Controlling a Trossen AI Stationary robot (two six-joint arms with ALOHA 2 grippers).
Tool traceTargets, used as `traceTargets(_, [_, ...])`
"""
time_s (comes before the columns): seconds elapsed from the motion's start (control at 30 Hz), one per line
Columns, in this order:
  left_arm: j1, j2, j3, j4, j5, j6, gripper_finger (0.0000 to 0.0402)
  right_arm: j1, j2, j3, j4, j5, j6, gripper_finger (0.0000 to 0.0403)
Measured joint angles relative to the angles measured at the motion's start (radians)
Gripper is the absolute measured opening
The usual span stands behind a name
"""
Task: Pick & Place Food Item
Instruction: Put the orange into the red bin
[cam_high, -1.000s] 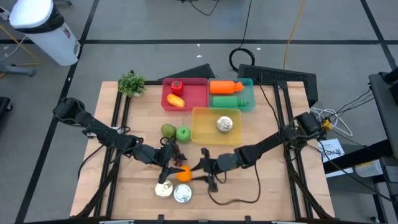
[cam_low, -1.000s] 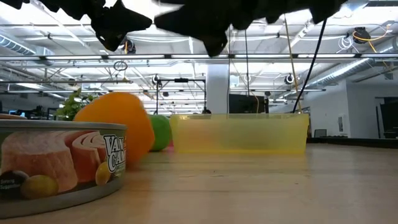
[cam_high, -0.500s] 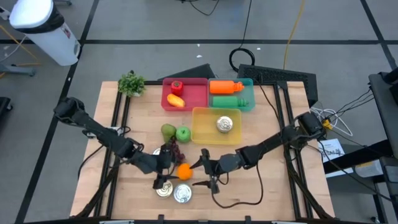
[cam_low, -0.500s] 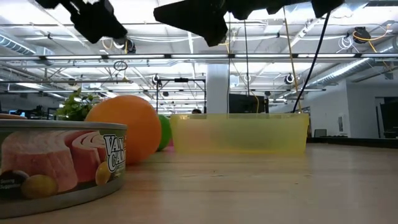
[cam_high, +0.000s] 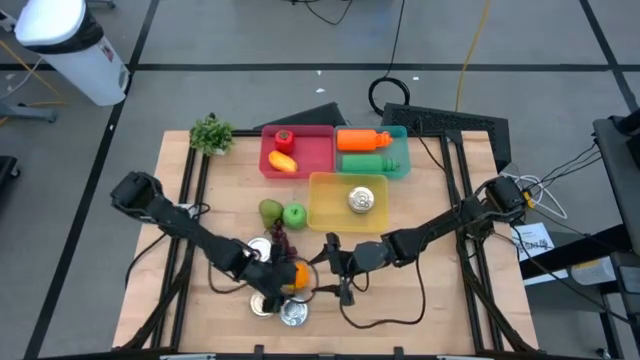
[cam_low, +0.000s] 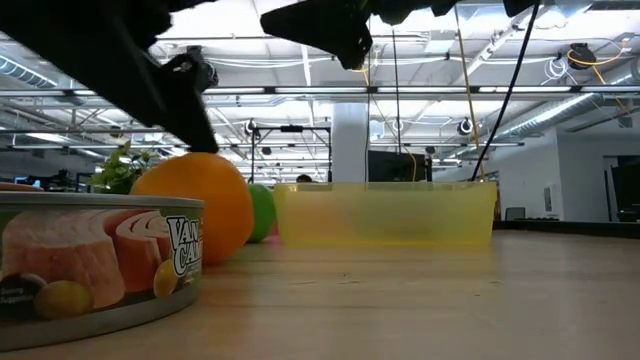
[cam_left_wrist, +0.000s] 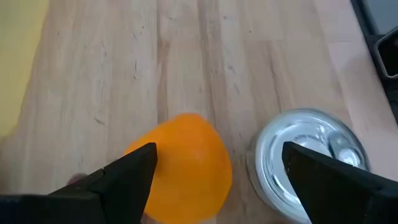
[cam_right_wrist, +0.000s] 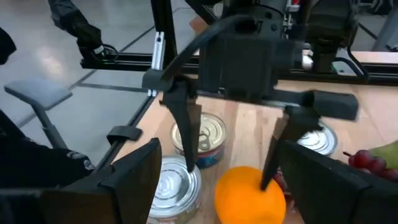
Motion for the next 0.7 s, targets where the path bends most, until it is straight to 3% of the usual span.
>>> traceTargets(0.3, [0.029,0.148,0.12,-0.122,0.004,0.081,0.0343,0.0,0.001,0.0,-0.063,-0.001,0.031,0.0309])
traceTargets(0.7, [0.067,0.16,0.121,-0.295,-0.019,0.067,0.0331,0.0,0.001,0.0,-0.075,-0.001,0.03,0.0309])
